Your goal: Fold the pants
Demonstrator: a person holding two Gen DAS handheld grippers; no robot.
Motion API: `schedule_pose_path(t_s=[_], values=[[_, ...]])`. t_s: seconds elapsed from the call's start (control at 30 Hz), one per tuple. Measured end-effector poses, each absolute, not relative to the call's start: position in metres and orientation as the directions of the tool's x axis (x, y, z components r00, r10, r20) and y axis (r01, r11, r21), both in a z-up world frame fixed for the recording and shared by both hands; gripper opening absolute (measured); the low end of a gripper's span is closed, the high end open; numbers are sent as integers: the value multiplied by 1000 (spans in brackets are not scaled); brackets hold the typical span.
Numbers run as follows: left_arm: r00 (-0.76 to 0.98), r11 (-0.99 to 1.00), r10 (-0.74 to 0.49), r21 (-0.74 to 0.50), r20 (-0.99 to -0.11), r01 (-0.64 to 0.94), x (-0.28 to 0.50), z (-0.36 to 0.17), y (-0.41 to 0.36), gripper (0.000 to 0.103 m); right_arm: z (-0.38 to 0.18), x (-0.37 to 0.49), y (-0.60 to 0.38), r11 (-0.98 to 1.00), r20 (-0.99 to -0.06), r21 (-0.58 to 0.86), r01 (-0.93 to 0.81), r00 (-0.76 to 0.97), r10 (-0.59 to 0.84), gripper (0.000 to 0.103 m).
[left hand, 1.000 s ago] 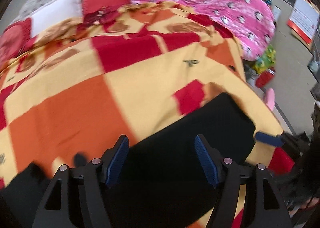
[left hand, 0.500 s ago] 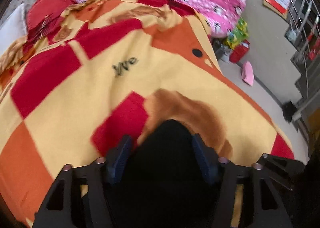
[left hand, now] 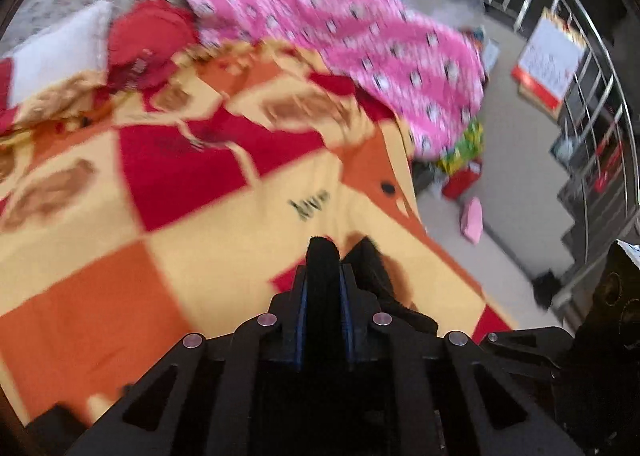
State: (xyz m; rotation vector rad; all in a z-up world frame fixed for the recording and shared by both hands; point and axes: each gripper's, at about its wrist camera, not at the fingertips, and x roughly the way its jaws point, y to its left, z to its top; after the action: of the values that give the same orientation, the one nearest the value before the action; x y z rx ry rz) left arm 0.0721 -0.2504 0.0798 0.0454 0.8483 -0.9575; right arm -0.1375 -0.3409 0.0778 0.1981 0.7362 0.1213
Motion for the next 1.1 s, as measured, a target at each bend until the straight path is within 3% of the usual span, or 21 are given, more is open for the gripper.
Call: schedule_pose_path(t_s=[0.17, 0.37, 0.47, 0.53, 0.6, 0.63, 0.67, 0.7, 0.8, 0.87, 0.97, 1.03, 1.1], values=[[399, 692, -676, -349, -619, 632, 57, 93, -149, 14, 106, -120, -267, 953, -612, 192, -234, 730, 303, 16], [500, 857, -503, -333, -705, 394, 44, 44, -45, 15, 72, -92, -179, 890, -673, 213, -403, 600, 433, 18], [495, 899, -435, -338, -752, 277, 40, 16, -12, 16, 34, -74, -150, 872, -738, 259, -416, 497, 456, 31], [499, 909, -416, -349, -761, 226, 32, 7, 5, 18, 27, -74, -152, 858, -754, 308, -411, 444, 484, 34], [506, 902, -431, -373, -747, 218, 23, 7, 10, 28, 45, -88, -171, 847, -710, 315, -429, 486, 510, 49], [511, 894, -446, -391, -734, 218, 18, 9, 9, 32, 52, -92, -180, 848, -692, 315, -426, 509, 512, 65], [514, 883, -467, -413, -720, 224, 13, 11, 5, 41, 63, -98, -193, 855, -666, 315, -412, 546, 508, 72], [513, 872, -487, -431, -707, 234, 9, 14, 1, 49, 71, -100, -207, 867, -650, 312, -388, 579, 492, 72], [509, 860, -508, -441, -695, 256, 5, 10, -11, 60, 72, -94, -233, 922, -670, 271, -277, 633, 388, 69], [499, 879, -477, -399, -723, 262, 3, 4, -25, 64, 61, -84, -240, 944, -706, 254, -212, 626, 331, 56], [505, 901, -433, -355, -747, 249, -1, -1, -27, 64, 39, -75, -240, 966, -758, 192, -170, 600, 256, 48], [515, 908, -419, -332, -748, 257, 0, -3, -43, 63, 25, -71, -239, 971, -775, 172, -169, 585, 239, 46], [506, 903, -424, -308, -751, 300, 1, -3, -61, 33, 18, -68, -242, 972, -779, 177, -157, 582, 236, 46]])
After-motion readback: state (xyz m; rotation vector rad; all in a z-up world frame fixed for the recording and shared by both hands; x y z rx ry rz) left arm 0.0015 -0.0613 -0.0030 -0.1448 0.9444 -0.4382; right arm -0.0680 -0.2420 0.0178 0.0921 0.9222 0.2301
